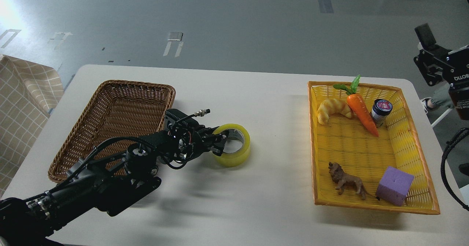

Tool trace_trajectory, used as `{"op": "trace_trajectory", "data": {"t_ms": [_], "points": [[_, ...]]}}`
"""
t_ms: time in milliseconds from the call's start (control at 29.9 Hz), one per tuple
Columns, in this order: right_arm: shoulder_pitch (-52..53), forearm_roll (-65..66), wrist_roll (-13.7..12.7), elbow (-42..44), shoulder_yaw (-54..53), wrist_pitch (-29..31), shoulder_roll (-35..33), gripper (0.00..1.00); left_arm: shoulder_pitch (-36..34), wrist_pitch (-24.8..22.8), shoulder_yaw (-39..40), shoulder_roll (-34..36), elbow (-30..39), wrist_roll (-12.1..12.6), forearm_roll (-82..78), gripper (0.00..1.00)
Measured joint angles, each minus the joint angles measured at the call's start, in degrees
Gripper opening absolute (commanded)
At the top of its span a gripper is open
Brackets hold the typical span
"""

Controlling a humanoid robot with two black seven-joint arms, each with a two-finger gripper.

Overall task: Place and transfer tape with both arms
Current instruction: 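Lift the tape roll and carry it over the wicker basket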

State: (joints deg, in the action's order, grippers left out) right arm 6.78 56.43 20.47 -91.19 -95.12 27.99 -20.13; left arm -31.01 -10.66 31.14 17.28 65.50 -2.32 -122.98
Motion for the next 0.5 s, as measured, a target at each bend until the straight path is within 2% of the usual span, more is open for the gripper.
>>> {"op": "trace_trajectory", "data": {"t_ms": [234,501], "points": [[-0.1,0.0,-0.1,0.0,0.0,0.0,0.1,1.00,-3.0,-0.2,0.1,-1.3,2.3,3.5,0.7,0.09],[-0.1,0.0,-0.1,0.1,0.0,0.0,0.1,1.00,-5.9,-2.5,0.1,-1.2,4.9,4.2,0.7,0.09]]}}
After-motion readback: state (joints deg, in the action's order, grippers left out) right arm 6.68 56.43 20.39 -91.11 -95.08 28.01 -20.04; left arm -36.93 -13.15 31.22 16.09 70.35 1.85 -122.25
